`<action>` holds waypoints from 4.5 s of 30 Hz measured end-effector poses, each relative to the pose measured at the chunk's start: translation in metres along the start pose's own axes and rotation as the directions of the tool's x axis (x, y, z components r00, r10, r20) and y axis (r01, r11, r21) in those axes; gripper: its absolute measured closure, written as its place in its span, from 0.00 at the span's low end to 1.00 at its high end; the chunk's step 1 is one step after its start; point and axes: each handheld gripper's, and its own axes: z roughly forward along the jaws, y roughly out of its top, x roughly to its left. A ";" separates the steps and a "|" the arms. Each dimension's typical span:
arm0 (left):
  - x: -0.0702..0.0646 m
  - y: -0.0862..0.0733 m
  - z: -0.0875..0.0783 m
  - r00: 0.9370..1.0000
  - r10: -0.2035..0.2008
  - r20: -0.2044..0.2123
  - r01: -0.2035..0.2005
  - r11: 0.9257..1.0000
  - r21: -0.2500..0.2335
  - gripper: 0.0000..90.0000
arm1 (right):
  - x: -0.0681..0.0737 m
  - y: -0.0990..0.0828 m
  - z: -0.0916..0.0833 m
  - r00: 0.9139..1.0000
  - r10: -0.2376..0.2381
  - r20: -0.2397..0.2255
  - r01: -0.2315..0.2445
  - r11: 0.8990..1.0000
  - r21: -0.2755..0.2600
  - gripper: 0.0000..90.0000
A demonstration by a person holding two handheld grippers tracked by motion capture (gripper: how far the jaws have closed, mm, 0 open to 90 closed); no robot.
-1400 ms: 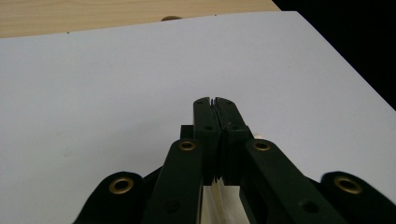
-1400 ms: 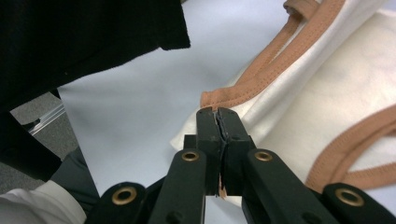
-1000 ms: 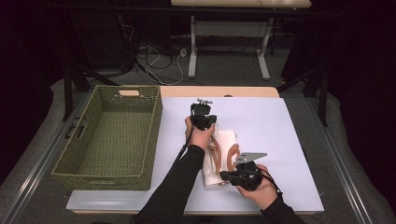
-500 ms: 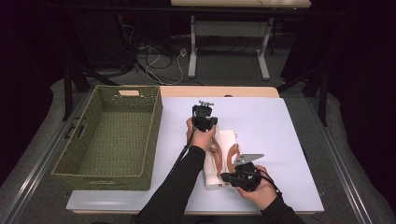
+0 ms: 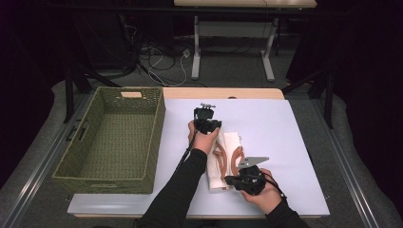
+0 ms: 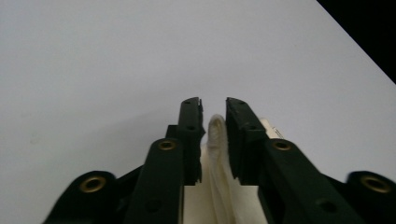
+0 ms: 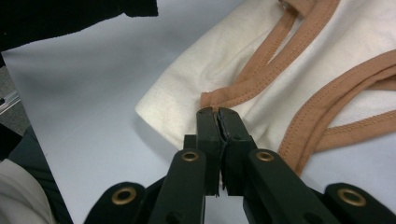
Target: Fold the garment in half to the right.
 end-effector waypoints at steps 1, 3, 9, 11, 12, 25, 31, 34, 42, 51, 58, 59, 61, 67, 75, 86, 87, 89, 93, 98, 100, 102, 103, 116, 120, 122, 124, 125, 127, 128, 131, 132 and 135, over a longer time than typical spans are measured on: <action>0.003 -0.001 -0.002 1.000 -0.006 0.000 0.006 1.000 -0.005 0.75 | 0.000 0.000 0.000 1.000 0.001 0.000 -0.001 1.000 0.001 0.98; 0.007 -0.003 -0.004 1.000 -0.016 -0.006 0.016 1.000 -0.012 0.70 | -0.001 0.000 0.000 1.000 0.001 0.000 -0.001 1.000 -0.001 0.98; 0.021 -0.010 -0.007 0.999 -0.051 -0.008 0.051 0.998 -0.031 0.54 | -0.001 0.000 0.000 1.000 0.008 0.005 -0.008 1.000 0.000 0.96; 0.024 -0.011 -0.008 0.998 -0.056 0.010 0.057 0.998 -0.037 0.51 | -0.001 0.000 -0.001 1.000 0.010 0.010 -0.010 1.000 0.004 0.96; 0.025 -0.012 -0.009 0.998 -0.055 0.016 0.055 0.998 -0.037 0.50 | -0.001 0.000 -0.001 1.000 0.004 0.011 -0.004 1.000 0.007 0.96; 0.030 -0.018 -0.017 0.998 -0.067 0.017 0.068 0.996 -0.062 0.45 | -0.001 0.002 -0.004 1.000 0.018 0.006 -0.018 0.999 -0.027 0.86; 0.034 -0.020 -0.024 0.995 -0.089 0.038 0.092 0.993 -0.079 0.44 | 0.001 0.004 -0.008 1.000 -0.002 0.016 0.003 0.999 -0.042 0.81; 0.034 -0.020 -0.028 0.997 -0.073 0.023 0.075 0.994 -0.079 0.43 | 0.003 0.006 -0.011 1.000 -0.009 0.014 0.010 0.998 -0.066 0.78; 0.036 -0.024 -0.034 0.998 -0.059 -0.001 0.059 0.994 -0.097 0.43 | 0.001 0.016 -0.014 0.998 -0.030 0.053 0.036 0.993 -0.110 0.76; 0.036 -0.029 -0.035 0.999 -0.039 0.018 0.040 0.993 -0.110 0.44 | -0.007 0.030 -0.007 0.990 -0.046 0.135 0.064 0.989 -0.133 0.71; 0.033 -0.031 -0.037 1.000 -0.027 0.013 0.028 0.994 -0.110 0.43 | -0.023 0.043 0.004 0.980 -0.012 0.197 0.042 0.988 -0.151 0.65; 0.033 -0.031 -0.038 0.999 -0.029 0.014 0.031 0.994 -0.110 0.43 | -0.026 0.045 0.007 0.979 -0.008 0.206 0.040 0.988 -0.149 0.64; 0.034 -0.032 -0.037 0.999 -0.041 0.017 0.043 0.993 -0.113 0.39 | -0.031 0.048 0.013 0.976 0.005 0.219 0.031 0.987 -0.160 0.64; 0.036 -0.034 -0.037 0.999 -0.039 0.008 0.040 0.992 -0.116 0.36 | -0.042 0.056 0.026 0.970 0.065 0.235 -0.026 0.986 -0.164 0.64; 0.037 -0.036 -0.037 0.999 -0.037 0.011 0.038 0.993 -0.115 0.35 | -0.050 0.056 0.036 0.967 0.083 0.241 -0.053 0.990 -0.129 0.76; 0.035 -0.037 -0.036 0.999 -0.032 0.023 0.035 0.991 -0.128 0.35 | -0.057 0.054 0.032 0.969 0.102 0.223 -0.081 0.991 -0.104 0.98; 0.035 -0.037 -0.036 0.999 -0.030 0.021 0.032 0.991 -0.129 0.35 | -0.057 0.054 0.030 0.969 0.104 0.225 -0.082 0.991 -0.107 0.98; 0.036 -0.037 -0.036 0.999 -0.032 0.022 0.034 0.991 -0.131 0.35 | -0.059 0.053 0.026 0.969 0.109 0.223 -0.085 0.989 -0.118 0.98; 0.036 -0.037 -0.035 1.000 -0.027 0.016 0.029 0.991 -0.127 0.35 | -0.061 0.052 0.016 0.967 0.127 0.223 -0.099 0.986 -0.132 0.98; 0.035 -0.037 -0.034 1.000 -0.015 0.011 0.016 0.993 -0.114 0.34 | -0.066 0.049 0.004 0.963 0.138 0.229 -0.106 0.983 -0.147 0.98; 0.035 -0.037 -0.033 1.000 -0.012 0.007 0.013 0.993 -0.116 0.34 | -0.067 0.045 0.001 0.962 0.135 0.238 -0.102 0.984 -0.146 0.98; 0.036 -0.037 -0.032 1.000 -0.012 0.004 0.012 0.994 -0.111 0.34 | -0.070 0.042 -0.002 0.960 0.149 0.238 -0.117 0.983 -0.144 0.98; 0.036 -0.038 -0.031 1.000 -0.015 0.004 0.015 0.994 -0.109 0.34 | -0.071 0.040 -0.002 0.960 0.154 0.233 -0.123 0.982 -0.145 0.98; 0.034 -0.041 -0.022 1.000 0.016 -0.012 -0.017 0.998 -0.063 0.35 | -0.078 0.022 -0.006 0.940 0.245 0.237 -0.222 0.968 -0.117 0.92; 0.034 -0.041 -0.019 1.000 0.021 -0.014 -0.022 0.998 -0.058 0.36 | -0.078 0.018 -0.009 0.936 0.221 0.274 -0.198 0.974 -0.110 0.87; 0.035 -0.041 -0.018 1.000 0.025 -0.019 -0.026 0.998 -0.055 0.37 | -0.077 0.017 -0.011 0.935 0.224 0.275 -0.202 0.974 -0.107 0.85; 0.035 -0.041 -0.017 0.999 0.026 -0.022 -0.027 0.998 -0.056 0.37 | -0.075 0.017 -0.012 0.934 0.212 0.288 -0.190 0.976 -0.105 0.82; 0.035 -0.041 -0.017 0.999 0.024 -0.021 -0.025 0.998 -0.055 0.37 | -0.075 0.016 -0.014 0.935 0.202 0.292 -0.176 0.978 -0.112 0.80; 0.037 -0.041 -0.017 0.999 0.026 -0.019 -0.027 0.998 -0.060 0.38 | -0.074 0.016 -0.016 0.940 0.195 0.282 -0.165 0.978 -0.126 0.75; 0.037 -0.041 -0.016 0.999 0.030 -0.021 -0.031 0.998 -0.062 0.38 | -0.074 0.016 -0.017 0.943 0.189 0.275 -0.155 0.978 -0.142 0.73; 0.038 -0.040 -0.015 0.999 0.028 -0.022 -0.029 0.998 -0.055 0.38 | -0.072 0.017 -0.019 0.951 0.168 0.258 -0.126 0.977 -0.174 0.68; 0.039 -0.039 -0.015 0.999 0.032 -0.022 -0.033 0.998 -0.053 0.38 | -0.071 0.017 -0.019 0.952 0.164 0.259 -0.118 0.976 -0.182 0.66; 0.038 -0.038 -0.014 0.999 0.035 -0.009 -0.036 0.998 -0.045 0.38 | -0.070 0.018 -0.019 0.955 0.147 0.257 -0.100 0.977 -0.189 0.63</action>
